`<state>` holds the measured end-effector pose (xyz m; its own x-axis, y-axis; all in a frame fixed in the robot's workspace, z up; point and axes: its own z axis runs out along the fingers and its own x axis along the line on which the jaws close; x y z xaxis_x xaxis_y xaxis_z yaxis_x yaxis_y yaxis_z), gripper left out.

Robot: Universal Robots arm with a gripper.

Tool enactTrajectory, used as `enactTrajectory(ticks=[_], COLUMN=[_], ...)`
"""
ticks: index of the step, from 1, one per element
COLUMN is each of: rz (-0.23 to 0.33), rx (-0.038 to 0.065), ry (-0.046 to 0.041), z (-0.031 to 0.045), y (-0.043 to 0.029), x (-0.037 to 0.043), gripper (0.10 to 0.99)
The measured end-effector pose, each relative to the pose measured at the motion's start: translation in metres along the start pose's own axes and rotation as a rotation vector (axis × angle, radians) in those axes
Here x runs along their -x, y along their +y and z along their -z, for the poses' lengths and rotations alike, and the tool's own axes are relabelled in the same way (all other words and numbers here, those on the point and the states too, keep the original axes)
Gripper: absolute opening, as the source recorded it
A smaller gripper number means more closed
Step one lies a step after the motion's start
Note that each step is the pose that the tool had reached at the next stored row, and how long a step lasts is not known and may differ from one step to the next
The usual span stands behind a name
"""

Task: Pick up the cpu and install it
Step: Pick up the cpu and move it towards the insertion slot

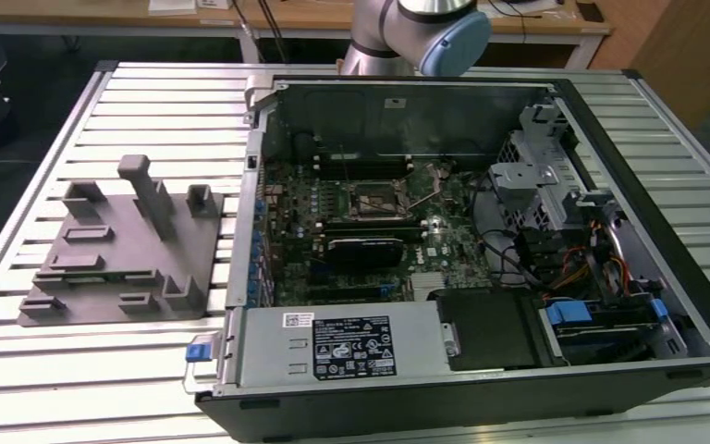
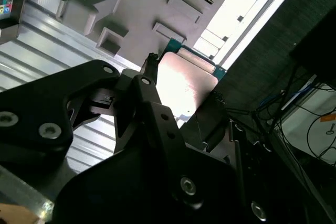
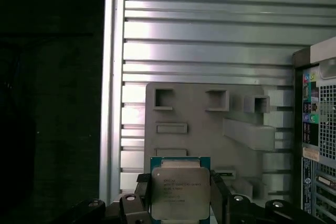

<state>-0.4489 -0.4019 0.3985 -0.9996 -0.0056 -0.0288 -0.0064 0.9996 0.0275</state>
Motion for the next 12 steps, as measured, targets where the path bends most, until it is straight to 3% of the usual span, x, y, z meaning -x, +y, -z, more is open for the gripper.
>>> enactTrajectory(ticks=[8,12], rz=[0.000,0.000], rx=[0.000,0.000], ry=[-0.0003,-0.0005], z=[0.0166,0.0197], y=[0.0012,0.0013], x=[0.0005,0.0005], gripper=[0.541,0.541])
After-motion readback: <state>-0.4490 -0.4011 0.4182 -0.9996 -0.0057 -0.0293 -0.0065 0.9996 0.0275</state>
